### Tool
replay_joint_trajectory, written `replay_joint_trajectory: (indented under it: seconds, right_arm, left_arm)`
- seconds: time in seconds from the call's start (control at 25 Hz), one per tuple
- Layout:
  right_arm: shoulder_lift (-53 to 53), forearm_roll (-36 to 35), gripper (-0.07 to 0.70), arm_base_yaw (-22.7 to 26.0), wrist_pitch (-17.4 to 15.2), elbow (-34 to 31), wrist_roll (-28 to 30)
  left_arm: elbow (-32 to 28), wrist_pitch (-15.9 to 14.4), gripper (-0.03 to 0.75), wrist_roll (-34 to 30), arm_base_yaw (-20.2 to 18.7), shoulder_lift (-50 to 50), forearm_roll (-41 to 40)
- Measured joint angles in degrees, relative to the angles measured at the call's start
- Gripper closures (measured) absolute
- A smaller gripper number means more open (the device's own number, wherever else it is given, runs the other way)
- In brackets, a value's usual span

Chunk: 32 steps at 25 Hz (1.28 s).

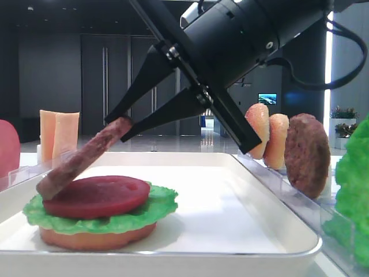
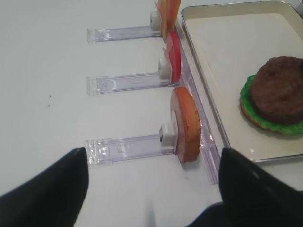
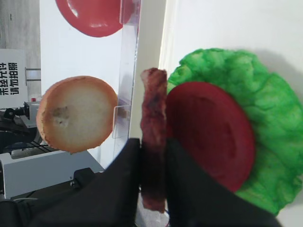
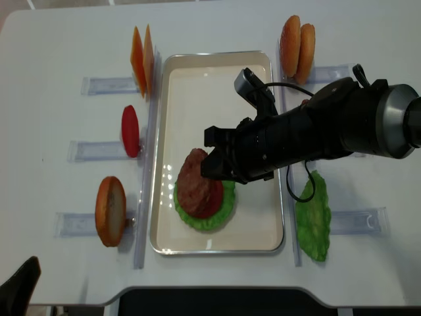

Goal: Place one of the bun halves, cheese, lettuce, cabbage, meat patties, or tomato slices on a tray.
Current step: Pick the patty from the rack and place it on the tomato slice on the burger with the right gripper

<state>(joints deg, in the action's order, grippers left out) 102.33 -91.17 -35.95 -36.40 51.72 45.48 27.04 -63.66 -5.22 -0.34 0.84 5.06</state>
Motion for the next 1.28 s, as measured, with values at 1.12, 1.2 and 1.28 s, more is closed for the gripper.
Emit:
replay_joint_trajectory:
  seconds: [1.12,1.2,1.28]
  right_arm:
    - [-0.5,14.8,0.122,0.0,5.3,0.2,-10.1]
    - [-1.2,21.4,0.12,0.0,5.8,0.8,-15.9]
    - [-1.9,28.8,0.12,0.0,5.7,1.9,-22.6]
  left_arm:
    - [0.0,0.0,0.055,0.0,0.0,0.0,0.0]
    - [0.0,0.0,0.055,0.0,0.0,0.0,0.0]
    - [0.0,0.0,0.055,0.0,0.0,0.0,0.0]
